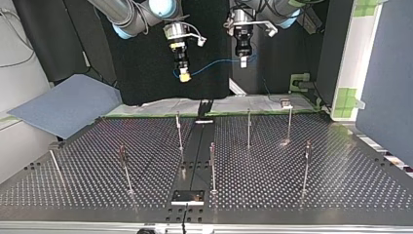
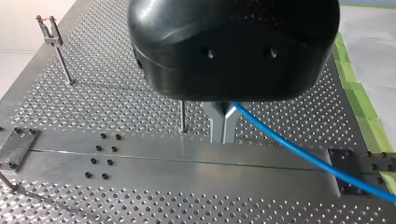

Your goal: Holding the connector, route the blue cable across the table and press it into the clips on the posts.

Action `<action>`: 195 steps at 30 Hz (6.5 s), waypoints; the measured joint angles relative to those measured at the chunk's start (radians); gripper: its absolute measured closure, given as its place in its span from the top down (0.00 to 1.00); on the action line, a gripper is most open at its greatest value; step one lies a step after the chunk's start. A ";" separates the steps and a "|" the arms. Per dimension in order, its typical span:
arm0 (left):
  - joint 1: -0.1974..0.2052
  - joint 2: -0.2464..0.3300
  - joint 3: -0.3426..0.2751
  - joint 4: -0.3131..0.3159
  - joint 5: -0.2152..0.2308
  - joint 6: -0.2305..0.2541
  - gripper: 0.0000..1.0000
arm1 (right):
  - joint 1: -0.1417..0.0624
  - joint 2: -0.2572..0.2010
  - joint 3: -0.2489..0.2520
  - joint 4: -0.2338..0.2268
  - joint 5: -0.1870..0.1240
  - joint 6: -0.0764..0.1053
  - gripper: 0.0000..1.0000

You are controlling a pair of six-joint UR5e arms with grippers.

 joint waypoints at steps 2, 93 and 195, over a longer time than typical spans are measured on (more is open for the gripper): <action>0.000 0.000 0.000 0.000 0.000 0.000 0.00 | 0.000 0.000 0.000 0.000 0.000 0.000 0.00; 0.000 -0.040 0.000 -0.006 0.006 0.003 0.00 | 0.005 0.106 -0.012 0.053 0.002 -0.005 0.00; 0.242 0.547 0.213 -0.535 -0.170 -0.016 0.00 | 0.103 -0.166 -0.474 0.610 -0.162 0.076 0.00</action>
